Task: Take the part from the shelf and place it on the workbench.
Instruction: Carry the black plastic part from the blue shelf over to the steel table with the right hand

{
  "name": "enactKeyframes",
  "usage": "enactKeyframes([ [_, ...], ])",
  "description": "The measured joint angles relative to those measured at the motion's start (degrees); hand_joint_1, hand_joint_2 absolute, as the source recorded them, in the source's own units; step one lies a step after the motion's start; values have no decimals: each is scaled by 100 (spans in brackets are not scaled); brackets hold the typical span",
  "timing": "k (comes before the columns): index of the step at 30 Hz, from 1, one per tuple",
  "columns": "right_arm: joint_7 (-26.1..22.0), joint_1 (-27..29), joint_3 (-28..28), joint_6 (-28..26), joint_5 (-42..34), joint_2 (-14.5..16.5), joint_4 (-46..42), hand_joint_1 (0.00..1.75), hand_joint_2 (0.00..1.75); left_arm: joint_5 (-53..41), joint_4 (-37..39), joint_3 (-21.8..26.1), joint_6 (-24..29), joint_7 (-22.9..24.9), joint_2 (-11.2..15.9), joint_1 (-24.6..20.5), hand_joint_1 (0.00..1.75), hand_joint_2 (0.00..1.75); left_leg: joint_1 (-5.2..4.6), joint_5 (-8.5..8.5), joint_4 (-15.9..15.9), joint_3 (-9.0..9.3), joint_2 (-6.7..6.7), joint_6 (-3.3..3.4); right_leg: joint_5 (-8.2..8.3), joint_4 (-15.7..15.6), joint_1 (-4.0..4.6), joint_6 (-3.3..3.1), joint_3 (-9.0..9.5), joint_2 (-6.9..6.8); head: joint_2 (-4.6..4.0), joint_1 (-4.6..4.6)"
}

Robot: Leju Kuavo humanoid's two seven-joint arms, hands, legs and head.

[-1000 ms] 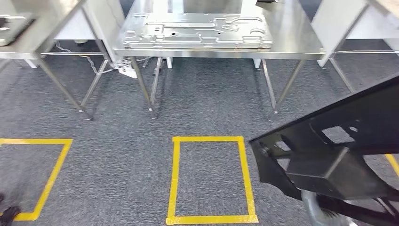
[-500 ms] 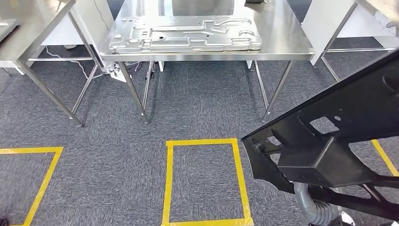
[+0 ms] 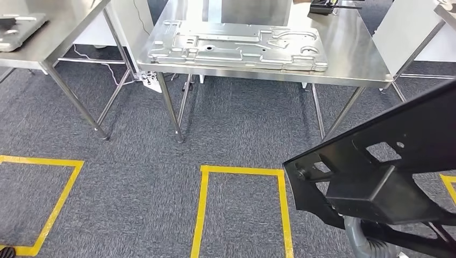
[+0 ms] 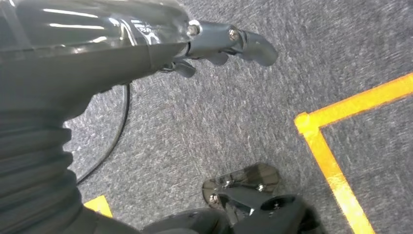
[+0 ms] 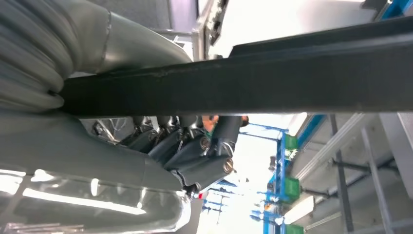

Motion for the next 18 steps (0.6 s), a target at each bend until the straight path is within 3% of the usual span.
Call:
enactKeyframes([
  [3, 12, 25, -1, 7, -2, 8, -3, 175, 175, -9, -2, 0, 9, 0, -5, 6, 0, 175, -13, -34, 25, 59, 8, -89, -38, -114, -9, -73, 102, 12, 0, 0],
  [5, 13, 28, -1, 8, -3, 15, -5, 175, 175, -14, -2, -1, 11, -1, -5, 5, 0, 175, -13, -79, 307, -1, 50, -123, -96, -157, -54, -136, 252, 7, 0, -33],
  [6, 13, 28, -1, 8, -4, 19, -5, 175, 175, -14, -2, -1, 13, -2, -5, 0, 0, 175, -6, -138, 551, -109, 74, -137, -131, -173, -64, -162, 320, -3, 0, -56],
  [8, 14, 34, -1, 8, 0, 27, -4, 175, 175, -10, -1, 0, 13, -8, -7, -4, 0, 175, 14, -405, 1222, -529, 109, -171, -216, -177, -68, -193, 425, -14, 0, -101],
  [10, 17, 48, 1, 8, 4, 37, -4, 175, 175, -5, -2, 8, 13, -14, -7, -14, 0, 175, 43, -547, 1529, -848, 123, -209, -310, -176, -85, -182, 536, -13, 0, -135],
  [11, 17, 52, 1, 8, 4, 40, -4, 175, 175, -4, -3, 16, 14, -13, -6, -23, 0, 175, 63, -429, 1388, -870, 127, -227, -362, -176, -104, -164, 604, -10, 0, -150],
  [13, 17, 54, 0, 8, 4, 48, -4, 175, 175, -7, -1, 34, 15, -3, -4, -19, 0, 175, 116, 95, 755, -742, 138, -275, -480, -177, -144, -95, 740, -5, 0, -194],
  [15, 13, 52, -2, 7, 6, 51, -4, 175, 175, -8, 6, 45, 12, 4, -8, 0, 0, 175, 125, 390, 313, -689, 158, -276, -572, -172, -150, 0, 811, -1, 0, -248],
  [18, 2, 53, -2, 7, 20, 56, -7, 175, 175, -14, 7, 60, 12, 13, -13, 0, 0, 175, 92, 398, 244, -703, 154, -147, -592, -190, -124, 119, 870, -7, 0, -240],
])
